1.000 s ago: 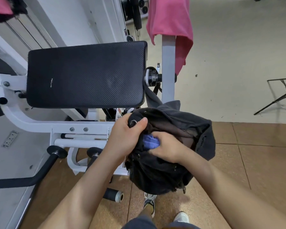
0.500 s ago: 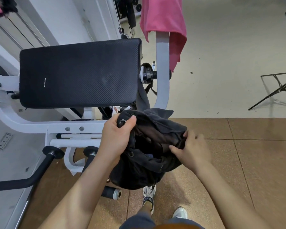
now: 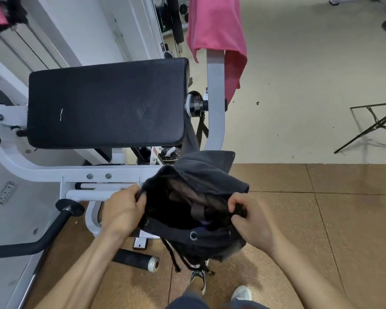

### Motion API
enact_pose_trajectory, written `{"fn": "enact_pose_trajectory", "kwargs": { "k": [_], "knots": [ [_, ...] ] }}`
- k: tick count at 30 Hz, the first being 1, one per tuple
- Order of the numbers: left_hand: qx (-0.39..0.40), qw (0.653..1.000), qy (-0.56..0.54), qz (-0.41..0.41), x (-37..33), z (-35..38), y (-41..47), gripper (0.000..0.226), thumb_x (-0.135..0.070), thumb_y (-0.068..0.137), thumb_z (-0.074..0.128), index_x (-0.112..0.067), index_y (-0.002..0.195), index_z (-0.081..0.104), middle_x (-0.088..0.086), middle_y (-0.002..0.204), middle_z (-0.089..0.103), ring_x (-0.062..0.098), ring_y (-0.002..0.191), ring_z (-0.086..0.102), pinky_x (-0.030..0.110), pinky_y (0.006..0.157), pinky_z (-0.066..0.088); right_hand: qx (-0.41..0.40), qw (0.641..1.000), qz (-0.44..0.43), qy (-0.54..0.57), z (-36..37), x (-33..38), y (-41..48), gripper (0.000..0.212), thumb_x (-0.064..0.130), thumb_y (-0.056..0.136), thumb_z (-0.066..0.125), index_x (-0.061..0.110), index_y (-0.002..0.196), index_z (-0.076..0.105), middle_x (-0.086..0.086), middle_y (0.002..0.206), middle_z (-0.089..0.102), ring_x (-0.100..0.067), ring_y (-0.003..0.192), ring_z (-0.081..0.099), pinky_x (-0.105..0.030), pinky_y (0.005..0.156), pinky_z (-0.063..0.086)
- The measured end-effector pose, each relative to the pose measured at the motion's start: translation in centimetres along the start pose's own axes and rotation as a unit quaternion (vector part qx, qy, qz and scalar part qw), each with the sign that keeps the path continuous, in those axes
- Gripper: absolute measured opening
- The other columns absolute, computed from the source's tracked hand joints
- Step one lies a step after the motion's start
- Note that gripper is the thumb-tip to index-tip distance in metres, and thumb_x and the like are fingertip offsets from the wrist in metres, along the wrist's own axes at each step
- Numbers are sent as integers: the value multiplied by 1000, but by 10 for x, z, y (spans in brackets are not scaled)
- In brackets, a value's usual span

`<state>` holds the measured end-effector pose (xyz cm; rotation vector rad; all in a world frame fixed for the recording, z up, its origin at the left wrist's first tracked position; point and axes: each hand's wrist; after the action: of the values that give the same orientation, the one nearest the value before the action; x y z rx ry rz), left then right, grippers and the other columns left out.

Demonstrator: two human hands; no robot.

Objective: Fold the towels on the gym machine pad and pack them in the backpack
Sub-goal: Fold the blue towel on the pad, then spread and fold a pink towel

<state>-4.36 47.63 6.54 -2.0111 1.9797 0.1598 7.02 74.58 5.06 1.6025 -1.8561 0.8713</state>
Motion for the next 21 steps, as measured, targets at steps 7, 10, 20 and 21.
{"fn": "enact_pose_trajectory", "kwargs": {
  "k": [7, 10, 20, 21],
  "knots": [
    [10, 999, -8, -36, -1, 16, 11, 31, -34, 91, 53, -14, 68, 58, -1, 63, 60, 24, 67, 54, 32, 57, 38, -31, 992, 95, 82, 18, -6, -8, 26, 4, 69, 62, 27, 77, 52, 4, 64, 58, -10, 58, 51, -32, 58, 39],
    [18, 1000, 11, 6, -18, 22, 10, 24, -34, 93, 52, -20, 77, 64, -1, 70, 64, 25, 70, 56, 31, 59, 39, 43, 991, 118, -53, 13, -28, 7, 26, 7, 69, 59, 28, 80, 49, 6, 72, 59, -15, 66, 54, -32, 56, 40],
    [89, 994, 44, -37, 30, 32, 56, 17, -25, 78, 58, -21, 67, 45, -1, 67, 59, 22, 66, 57, 30, 56, 43, 154, 980, 74, -97, 78, -23, 31, 18, 10, 84, 47, 26, 90, 50, 8, 66, 52, -17, 66, 53, -35, 64, 46],
    [115, 991, 71, -17, 36, 36, 60, 15, -22, 77, 57, -23, 72, 43, -2, 71, 56, 22, 69, 55, 32, 58, 45, 145, 982, 79, -93, 81, -17, 39, 20, 10, 84, 47, 28, 93, 50, 9, 71, 56, -16, 69, 56, -35, 65, 47]
  ]
}}
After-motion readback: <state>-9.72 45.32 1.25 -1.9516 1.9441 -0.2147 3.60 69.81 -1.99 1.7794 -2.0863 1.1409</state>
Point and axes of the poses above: each hand's wrist, its own y-axis towards the middle knuckle, its own z-axis out of the palm, x = y × z
